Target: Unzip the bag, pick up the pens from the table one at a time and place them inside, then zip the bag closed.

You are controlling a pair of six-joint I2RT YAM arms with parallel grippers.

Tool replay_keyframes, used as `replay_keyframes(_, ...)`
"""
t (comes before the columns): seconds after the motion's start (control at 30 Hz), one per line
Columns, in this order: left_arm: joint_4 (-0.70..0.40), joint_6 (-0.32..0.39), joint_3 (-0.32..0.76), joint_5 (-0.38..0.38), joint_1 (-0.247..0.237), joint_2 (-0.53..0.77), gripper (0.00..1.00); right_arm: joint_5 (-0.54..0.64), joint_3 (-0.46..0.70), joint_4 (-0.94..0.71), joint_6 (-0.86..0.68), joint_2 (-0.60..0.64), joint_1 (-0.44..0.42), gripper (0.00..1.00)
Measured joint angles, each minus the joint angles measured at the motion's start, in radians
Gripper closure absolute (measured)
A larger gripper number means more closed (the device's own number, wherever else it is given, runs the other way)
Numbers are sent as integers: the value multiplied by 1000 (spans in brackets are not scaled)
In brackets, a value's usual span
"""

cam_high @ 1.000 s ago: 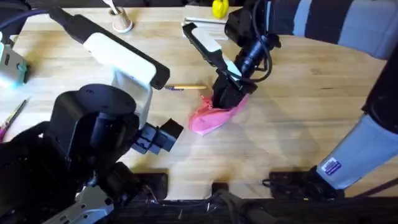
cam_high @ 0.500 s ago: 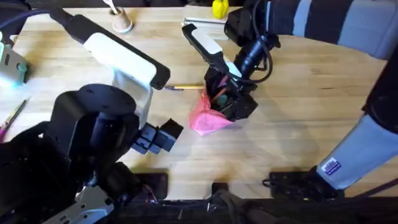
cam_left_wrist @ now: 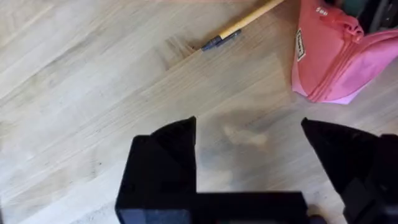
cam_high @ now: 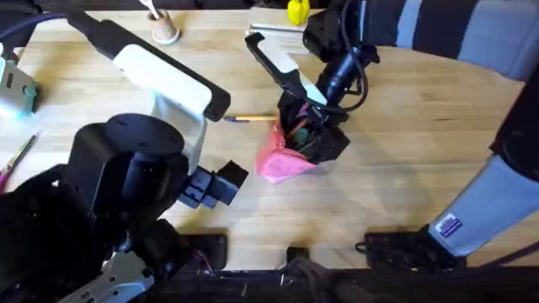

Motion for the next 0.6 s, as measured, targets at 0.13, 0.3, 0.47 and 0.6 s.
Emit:
replay_keyframes(0.13, 0, 7, 0, 0, 0, 0, 8, 13, 44, -42, 25, -12, -7, 4)
replay_keyframes(0.3, 0, 35, 0, 0, 0, 0, 7, 24, 158, -79, 117, -70, -32, 4)
replay_keyframes(0.47, 0, 42, 0, -7, 0, 0, 7, 24, 296, -88, 273, -115, -36, 4)
replay_keyframes(0.6, 0, 46, 0, -16, 0, 0, 7, 17, 322, -113, 353, -124, -13, 4)
